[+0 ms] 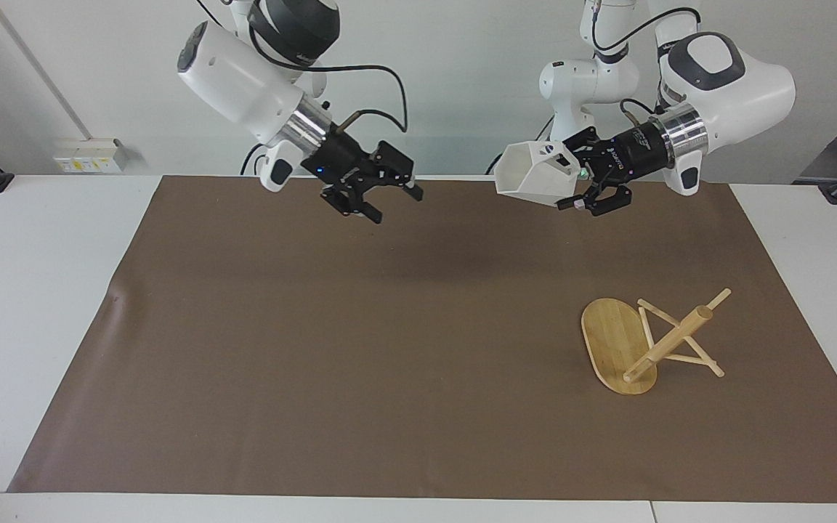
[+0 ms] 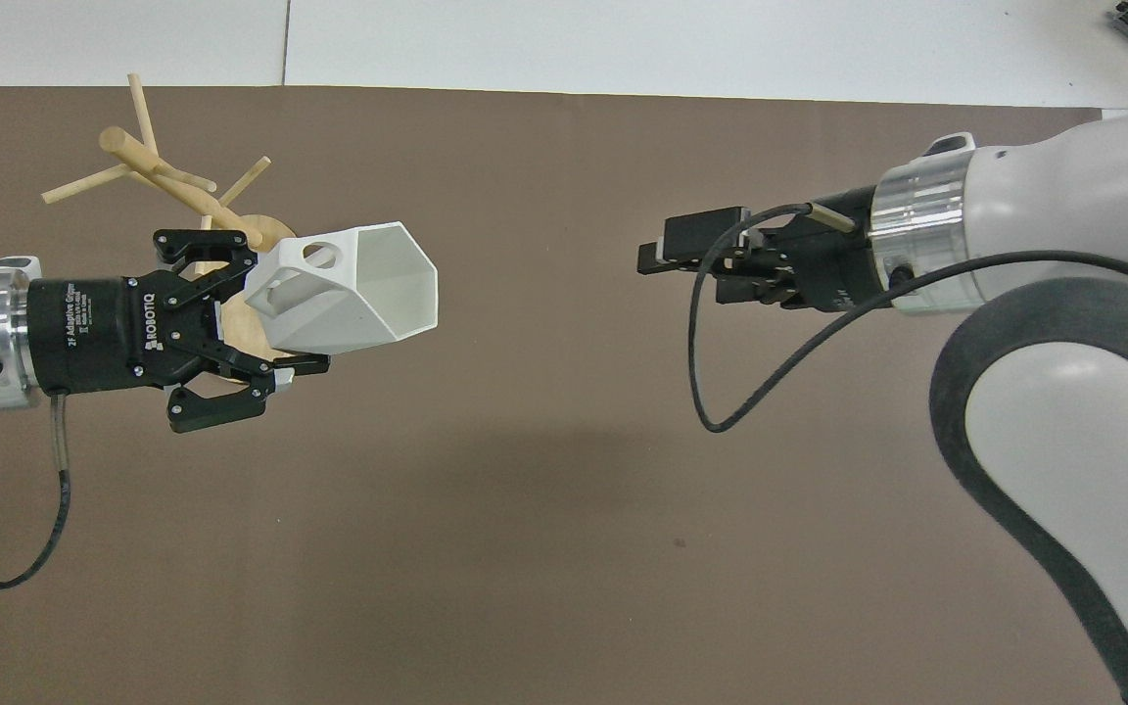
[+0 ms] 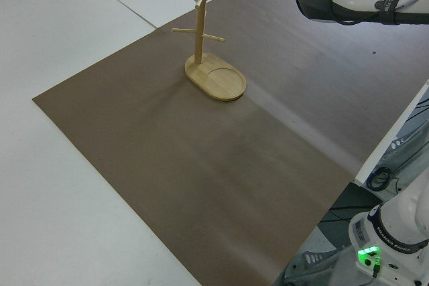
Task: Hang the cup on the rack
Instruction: 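Open the right gripper and withdraw it from the cup, then carry the cup with the left gripper toward the wooden rack peg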
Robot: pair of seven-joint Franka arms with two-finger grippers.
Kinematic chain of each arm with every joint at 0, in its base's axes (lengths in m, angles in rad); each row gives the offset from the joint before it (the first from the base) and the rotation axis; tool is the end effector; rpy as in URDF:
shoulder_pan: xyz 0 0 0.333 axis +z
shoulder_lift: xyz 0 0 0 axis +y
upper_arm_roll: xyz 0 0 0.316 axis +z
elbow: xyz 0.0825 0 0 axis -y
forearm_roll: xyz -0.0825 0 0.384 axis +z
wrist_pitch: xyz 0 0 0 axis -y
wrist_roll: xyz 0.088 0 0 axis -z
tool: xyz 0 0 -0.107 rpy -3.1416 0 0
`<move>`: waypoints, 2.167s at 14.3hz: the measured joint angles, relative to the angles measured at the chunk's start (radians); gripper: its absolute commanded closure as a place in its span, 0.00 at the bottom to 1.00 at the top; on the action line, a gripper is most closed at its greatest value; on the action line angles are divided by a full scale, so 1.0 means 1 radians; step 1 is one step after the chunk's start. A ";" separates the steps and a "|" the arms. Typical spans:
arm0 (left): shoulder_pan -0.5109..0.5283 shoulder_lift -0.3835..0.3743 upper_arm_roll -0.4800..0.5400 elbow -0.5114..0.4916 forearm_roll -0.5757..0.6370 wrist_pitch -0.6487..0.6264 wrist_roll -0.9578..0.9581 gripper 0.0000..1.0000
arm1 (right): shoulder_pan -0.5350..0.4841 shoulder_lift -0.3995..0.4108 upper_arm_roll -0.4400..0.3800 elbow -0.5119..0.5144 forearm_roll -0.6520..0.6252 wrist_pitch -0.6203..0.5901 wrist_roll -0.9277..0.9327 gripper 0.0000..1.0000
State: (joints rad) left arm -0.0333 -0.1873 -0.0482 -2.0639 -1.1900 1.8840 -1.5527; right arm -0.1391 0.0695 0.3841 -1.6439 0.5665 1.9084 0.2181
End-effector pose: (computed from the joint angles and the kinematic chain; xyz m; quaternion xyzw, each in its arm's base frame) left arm 0.5088 -0.1127 0.5596 0.5009 0.6841 -0.3838 0.3657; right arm 0.5779 0.1766 0.5967 -0.9525 0.0546 -0.0274 0.2982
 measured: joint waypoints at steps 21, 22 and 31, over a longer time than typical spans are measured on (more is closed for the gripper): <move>-0.052 0.052 -0.048 -0.175 0.086 0.617 -0.322 1.00 | 0.001 -0.012 -0.311 0.100 -0.537 -0.371 -0.364 0.00; -0.052 0.057 -0.048 -0.176 0.086 0.634 -0.331 1.00 | 0.002 -0.012 -0.311 0.100 -0.537 -0.371 -0.355 0.00; -0.052 0.110 -0.048 -0.179 0.086 0.792 -0.399 1.00 | 0.007 -0.023 -0.310 0.128 -0.537 -0.377 -0.340 0.00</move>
State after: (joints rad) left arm -0.0857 -0.0776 -0.0964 -2.2433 -1.1045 2.6757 -1.9520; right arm -0.1319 0.0465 0.0742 -1.5160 0.0300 1.5311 -0.1216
